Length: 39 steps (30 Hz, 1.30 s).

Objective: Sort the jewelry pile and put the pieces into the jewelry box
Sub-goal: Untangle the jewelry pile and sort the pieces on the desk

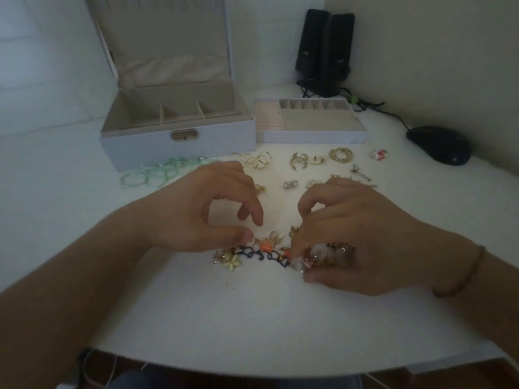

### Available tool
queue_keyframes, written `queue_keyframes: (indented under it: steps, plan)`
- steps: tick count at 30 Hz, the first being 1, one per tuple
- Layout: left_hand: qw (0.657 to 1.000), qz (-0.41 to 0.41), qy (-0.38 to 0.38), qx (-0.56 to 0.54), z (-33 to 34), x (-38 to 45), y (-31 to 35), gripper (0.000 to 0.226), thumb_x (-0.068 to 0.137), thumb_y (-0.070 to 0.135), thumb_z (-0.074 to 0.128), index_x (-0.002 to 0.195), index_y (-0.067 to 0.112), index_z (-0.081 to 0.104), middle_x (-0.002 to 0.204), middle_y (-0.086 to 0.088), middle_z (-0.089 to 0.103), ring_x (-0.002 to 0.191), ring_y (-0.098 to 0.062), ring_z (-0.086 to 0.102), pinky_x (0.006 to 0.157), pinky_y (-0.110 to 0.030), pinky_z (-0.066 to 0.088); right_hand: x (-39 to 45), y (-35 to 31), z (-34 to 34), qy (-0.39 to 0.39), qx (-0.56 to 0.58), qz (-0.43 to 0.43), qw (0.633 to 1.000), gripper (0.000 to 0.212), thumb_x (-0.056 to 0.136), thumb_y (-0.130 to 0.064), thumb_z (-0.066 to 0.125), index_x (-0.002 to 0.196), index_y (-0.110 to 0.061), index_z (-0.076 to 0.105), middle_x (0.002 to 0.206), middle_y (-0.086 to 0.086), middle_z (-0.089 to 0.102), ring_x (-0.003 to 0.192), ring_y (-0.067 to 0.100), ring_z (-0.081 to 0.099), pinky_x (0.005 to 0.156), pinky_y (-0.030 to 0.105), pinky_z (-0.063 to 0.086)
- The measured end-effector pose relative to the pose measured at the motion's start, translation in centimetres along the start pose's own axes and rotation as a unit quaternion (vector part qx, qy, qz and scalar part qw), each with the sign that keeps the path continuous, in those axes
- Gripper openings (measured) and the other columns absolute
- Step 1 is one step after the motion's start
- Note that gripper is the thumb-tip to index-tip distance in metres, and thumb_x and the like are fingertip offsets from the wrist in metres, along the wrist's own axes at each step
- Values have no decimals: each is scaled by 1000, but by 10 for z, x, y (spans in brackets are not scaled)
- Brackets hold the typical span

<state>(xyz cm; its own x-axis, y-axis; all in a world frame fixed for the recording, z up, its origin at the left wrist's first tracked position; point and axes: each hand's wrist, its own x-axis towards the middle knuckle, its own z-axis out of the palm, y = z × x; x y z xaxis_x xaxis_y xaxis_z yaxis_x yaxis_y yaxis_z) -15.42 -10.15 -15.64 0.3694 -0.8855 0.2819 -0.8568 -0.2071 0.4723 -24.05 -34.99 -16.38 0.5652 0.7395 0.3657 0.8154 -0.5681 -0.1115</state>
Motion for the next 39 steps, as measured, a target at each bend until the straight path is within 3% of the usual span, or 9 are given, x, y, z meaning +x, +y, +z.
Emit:
queue_keyframes:
  steps: [6,13,20,24,27,29,31,34,39]
  plan:
    - [1000,0,-7,-1,2,1,-3,16,80,30,74,92,20,75,81,5,64,84,-19,59,77,-34,45,-1,0,-4,-33,92,21,995,19,77,-32,77,94,-30,69,82,-18,65,90,8,55,78,36,44]
    - [1000,0,5,-3,1,0,-4,17,79,30,74,94,21,75,81,6,64,84,-19,59,76,-38,46,-3,1,-5,-30,30,4,999,19,74,-27,75,93,-27,70,79,-15,65,90,12,56,76,39,43]
    - [1000,-3,6,1,0,-1,-6,17,79,30,74,94,23,75,81,8,64,84,-20,59,76,-38,45,-1,3,-4,53,69,20,996,17,77,-5,71,89,-16,73,73,-4,66,81,17,59,74,30,47]
    - [1000,-1,10,3,0,-1,-7,16,79,30,74,95,23,75,81,9,63,83,-19,59,76,-36,45,-8,18,-22,169,125,104,972,23,81,-6,68,95,-25,66,77,-6,68,73,15,63,68,28,51]
    - [1000,2,14,9,1,-1,-7,16,80,30,73,94,23,75,80,11,62,81,-16,59,77,-32,45,-30,55,-37,256,86,307,913,27,83,-10,67,84,-37,65,78,-2,69,63,13,61,60,12,49]
    - [1000,2,15,13,2,-1,-7,14,80,29,74,94,24,74,79,12,61,80,-16,58,77,-32,45,-46,79,-41,212,19,430,877,26,83,-8,65,77,-33,64,76,5,68,56,15,54,53,6,41]
    - [1000,1,16,15,3,-1,-7,13,81,28,74,94,25,74,79,12,61,80,-16,59,76,-35,45,-55,90,-41,142,-21,495,857,19,83,-6,62,80,-25,65,73,4,64,57,12,51,56,17,41]
    - [1000,5,20,22,3,-1,-8,12,82,30,75,93,25,74,78,12,62,79,-16,60,75,-38,47,-52,91,-36,88,-54,500,860,14,83,-9,61,80,-23,64,67,-9,53,59,4,47,68,23,39]
    - [999,2,32,43,3,-1,-9,10,83,31,73,92,27,74,77,15,61,78,-13,59,74,-39,47,-54,93,-33,33,-140,474,869,7,86,-20,59,88,-26,63,63,-15,50,57,1,45,52,18,32]
